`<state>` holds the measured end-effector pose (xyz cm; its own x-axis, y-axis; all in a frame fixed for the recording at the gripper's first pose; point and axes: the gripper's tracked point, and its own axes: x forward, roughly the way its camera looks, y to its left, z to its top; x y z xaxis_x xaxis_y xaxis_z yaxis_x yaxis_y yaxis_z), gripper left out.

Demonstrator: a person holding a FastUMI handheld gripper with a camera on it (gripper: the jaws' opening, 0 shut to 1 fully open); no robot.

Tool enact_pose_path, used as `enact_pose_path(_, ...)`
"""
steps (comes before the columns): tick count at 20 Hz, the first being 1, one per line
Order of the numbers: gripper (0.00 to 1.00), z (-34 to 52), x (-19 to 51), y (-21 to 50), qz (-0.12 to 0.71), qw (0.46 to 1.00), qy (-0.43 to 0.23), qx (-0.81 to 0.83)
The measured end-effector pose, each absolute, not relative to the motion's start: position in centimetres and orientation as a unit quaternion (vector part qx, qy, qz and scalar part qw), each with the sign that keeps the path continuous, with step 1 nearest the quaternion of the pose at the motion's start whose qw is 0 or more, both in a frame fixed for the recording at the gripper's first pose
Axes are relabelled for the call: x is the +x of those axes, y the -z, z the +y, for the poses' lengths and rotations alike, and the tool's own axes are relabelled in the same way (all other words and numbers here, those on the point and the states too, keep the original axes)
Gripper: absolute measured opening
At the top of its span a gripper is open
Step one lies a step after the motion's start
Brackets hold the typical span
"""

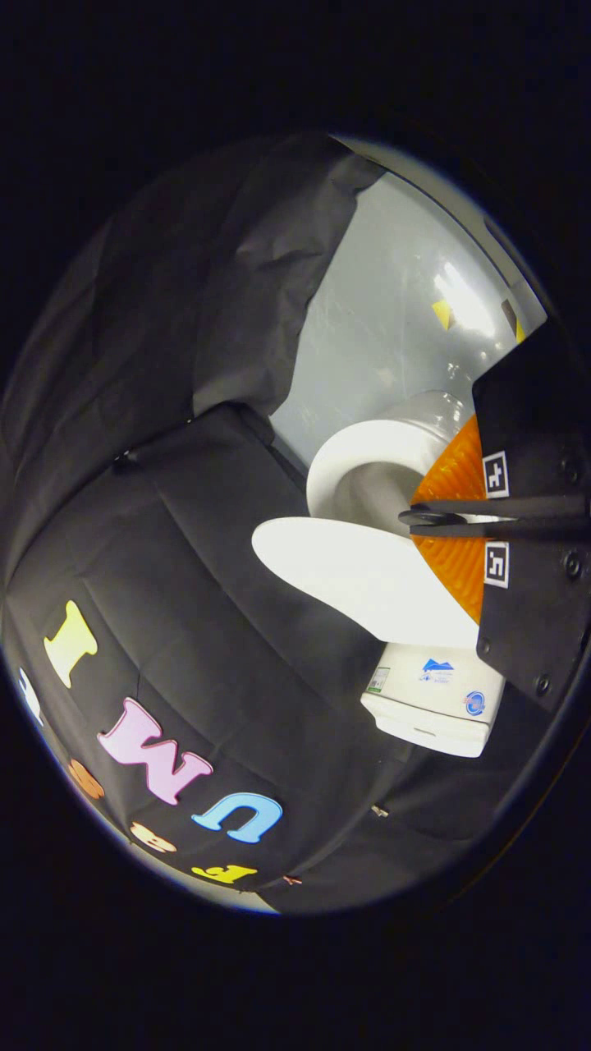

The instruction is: Open the toilet lid.

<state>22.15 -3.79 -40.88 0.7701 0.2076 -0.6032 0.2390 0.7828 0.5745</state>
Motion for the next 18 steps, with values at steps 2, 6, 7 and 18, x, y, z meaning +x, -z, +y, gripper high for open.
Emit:
enact_pose_path(2, 0.05, -2.4, 22.3, 38.1, 0.327, 0.893, 0.006, 0.310)
enact_pose_path(6, 0.05, 1.2, 22.7, 32.9, 0.302, 0.914, 0.002, 0.270)
enact_pose_path(7, 0.05, 2.2, 22.7, 31.6, 0.299, 0.920, -0.001, 0.254)
enact_pose_path(18, 0.05, 10.5, 22.8, 24.1, 0.266, 0.957, 0.031, 0.111)
